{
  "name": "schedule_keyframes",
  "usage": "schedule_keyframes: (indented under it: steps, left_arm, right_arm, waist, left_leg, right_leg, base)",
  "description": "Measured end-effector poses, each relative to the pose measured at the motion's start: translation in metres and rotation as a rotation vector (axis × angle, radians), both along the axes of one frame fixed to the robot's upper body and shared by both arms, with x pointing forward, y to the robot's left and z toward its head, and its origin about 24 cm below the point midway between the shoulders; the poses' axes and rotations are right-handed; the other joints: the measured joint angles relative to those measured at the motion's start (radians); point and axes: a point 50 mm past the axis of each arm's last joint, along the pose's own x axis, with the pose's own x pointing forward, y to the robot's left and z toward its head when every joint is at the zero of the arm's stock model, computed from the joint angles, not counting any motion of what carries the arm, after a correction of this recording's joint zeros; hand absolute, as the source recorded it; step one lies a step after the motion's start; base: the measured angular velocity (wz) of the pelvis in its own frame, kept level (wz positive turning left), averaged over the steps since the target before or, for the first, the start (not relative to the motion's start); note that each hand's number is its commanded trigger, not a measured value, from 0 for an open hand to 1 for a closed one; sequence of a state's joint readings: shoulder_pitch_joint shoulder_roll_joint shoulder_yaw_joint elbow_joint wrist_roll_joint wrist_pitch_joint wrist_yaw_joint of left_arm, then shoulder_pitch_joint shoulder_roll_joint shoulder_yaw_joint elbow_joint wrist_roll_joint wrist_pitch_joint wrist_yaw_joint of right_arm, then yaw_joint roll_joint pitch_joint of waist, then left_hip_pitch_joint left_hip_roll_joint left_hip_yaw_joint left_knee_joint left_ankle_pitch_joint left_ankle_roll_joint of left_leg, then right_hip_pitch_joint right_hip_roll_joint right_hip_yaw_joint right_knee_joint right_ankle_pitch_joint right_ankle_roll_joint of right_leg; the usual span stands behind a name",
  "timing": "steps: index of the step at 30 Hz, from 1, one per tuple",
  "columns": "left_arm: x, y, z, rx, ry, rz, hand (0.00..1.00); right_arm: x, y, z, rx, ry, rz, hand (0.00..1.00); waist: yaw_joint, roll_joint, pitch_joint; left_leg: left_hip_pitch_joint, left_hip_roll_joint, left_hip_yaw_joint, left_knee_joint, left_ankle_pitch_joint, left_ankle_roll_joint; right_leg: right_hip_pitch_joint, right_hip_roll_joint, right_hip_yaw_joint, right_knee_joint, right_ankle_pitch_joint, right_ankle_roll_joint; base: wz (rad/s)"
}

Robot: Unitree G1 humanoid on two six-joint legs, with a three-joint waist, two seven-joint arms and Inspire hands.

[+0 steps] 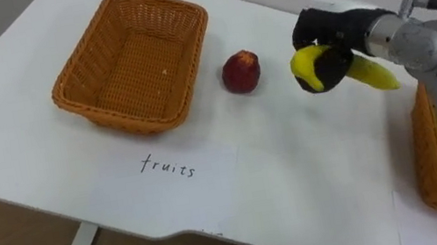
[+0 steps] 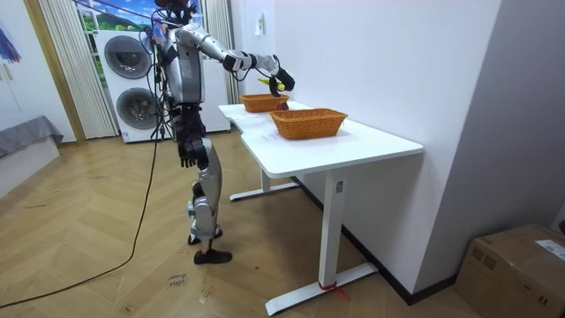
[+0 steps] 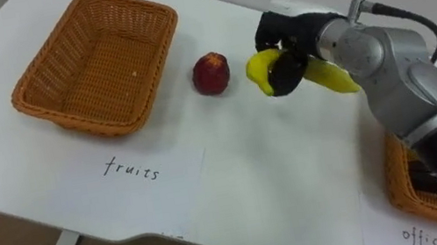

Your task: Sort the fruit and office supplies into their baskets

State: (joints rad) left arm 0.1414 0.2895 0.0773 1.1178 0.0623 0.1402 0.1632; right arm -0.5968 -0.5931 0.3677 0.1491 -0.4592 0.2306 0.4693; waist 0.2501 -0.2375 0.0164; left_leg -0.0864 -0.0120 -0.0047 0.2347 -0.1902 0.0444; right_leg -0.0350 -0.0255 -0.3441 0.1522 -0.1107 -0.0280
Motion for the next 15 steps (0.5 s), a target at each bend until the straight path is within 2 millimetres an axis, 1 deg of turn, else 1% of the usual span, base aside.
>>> schedule_keyframes:
  steps: [1,3,4,5,6,8,10,12,13,14,15]
  left_arm:
    - [-0.002,-0.001,-0.001,0.000,0.004,0.002,0.00]
    - [-0.008,-0.004,-0.002,-0.003,0.024,-0.001,0.00]
    - [-0.009,-0.004,-0.002,-0.004,0.026,0.000,0.00]
    - [-0.011,-0.004,-0.002,-0.002,0.029,0.002,0.00]
    - [-0.012,-0.004,-0.002,0.001,0.031,0.004,0.00]
    - [-0.013,-0.004,-0.002,0.012,0.030,0.005,0.00]
    - [-0.014,-0.002,-0.001,0.024,0.023,0.020,0.00]
    - [-0.019,-0.002,-0.001,0.034,0.031,0.021,0.00]
    - [-0.020,-0.002,-0.001,0.035,0.030,0.022,0.00]
    - [-0.020,-0.003,-0.001,0.035,0.021,0.023,0.00]
    - [-0.018,-0.004,-0.001,0.033,0.012,0.022,0.00]
  right_arm:
    - [-0.001,0.002,0.003,-0.007,-0.014,0.007,1.00]
    - [-0.003,0.008,0.010,-0.015,-0.049,0.027,1.00]
    - [-0.004,0.009,0.011,-0.014,-0.056,0.033,1.00]
    - [-0.005,0.012,0.015,-0.012,-0.071,0.049,1.00]
    - [-0.006,0.015,0.017,-0.010,-0.082,0.061,1.00]
    - [-0.008,0.018,0.020,-0.007,-0.095,0.073,1.00]
    - [-0.011,0.022,0.026,-0.001,-0.118,0.096,1.00]
    - [-0.017,0.032,0.037,0.005,-0.171,0.145,1.00]
    - [-0.018,0.034,0.039,0.007,-0.182,0.152,1.00]
    - [-0.019,0.035,0.041,0.011,-0.198,0.157,1.00]
    - [-0.019,0.036,0.043,0.013,-0.210,0.156,1.00]
  waist:
    - [-0.001,0.003,-0.0001]
    - [-0.002,0.014,-0.0052]
    - [-0.002,0.016,-0.0065]
    - [0.000,0.021,-0.0067]
    - [0.000,0.027,-0.0046]
    - [0.000,0.031,-0.0056]
    - [0.000,0.021,-0.0124]
    - [-0.002,0.018,-0.0151]
    - [-0.002,0.018,-0.0153]
    - [-0.001,0.013,-0.0166]
    - [0.003,0.007,-0.0162]
  left_leg:
    - [0.000,0.000,0.000,0.000,0.000,0.000]
    - [0.001,0.000,0.000,0.000,0.000,0.000]
    - [0.002,0.000,0.000,0.000,0.000,0.000]
    - [0.004,0.000,-0.001,0.000,0.000,0.000]
    - [0.012,0.000,-0.003,-0.002,0.000,0.000]
    - [0.017,0.000,-0.005,-0.005,0.000,0.000]
    - [0.021,0.000,-0.006,-0.014,0.001,-0.001]
    - [0.027,0.000,-0.006,-0.015,0.002,-0.002]
    - [0.029,0.000,-0.007,-0.015,0.002,-0.002]
    - [0.032,0.000,-0.009,-0.015,0.002,-0.002]
    - [0.035,0.000,-0.011,-0.015,0.002,-0.002]
  right_leg:
    - [0.000,0.000,0.000,0.000,0.000,0.000]
    - [0.002,-0.001,0.001,0.001,0.000,0.000]
    - [0.002,-0.001,0.001,0.001,0.000,0.000]
    - [0.005,-0.001,0.001,0.001,0.000,0.000]
    - [0.014,-0.002,0.001,0.001,0.000,0.000]
    - [0.022,-0.002,0.000,0.001,0.000,0.000]
    - [0.022,-0.003,0.003,0.001,0.000,0.000]
    - [0.028,-0.001,0.011,0.001,0.000,0.001]
    - [0.030,-0.001,0.010,0.001,-0.001,0.001]
    - [0.033,0.001,0.011,0.000,-0.001,0.002]
    - [0.037,0.002,0.011,0.000,-0.001,0.002]
  base:
    - [0.00]
    - [0.00]
    - [0.00]
    - [0.00]
    - [0.00]
    - [0.02]
    - [0.00]
    - [0.00]
    - [0.03]
    - [0.07]
    - [0.05]
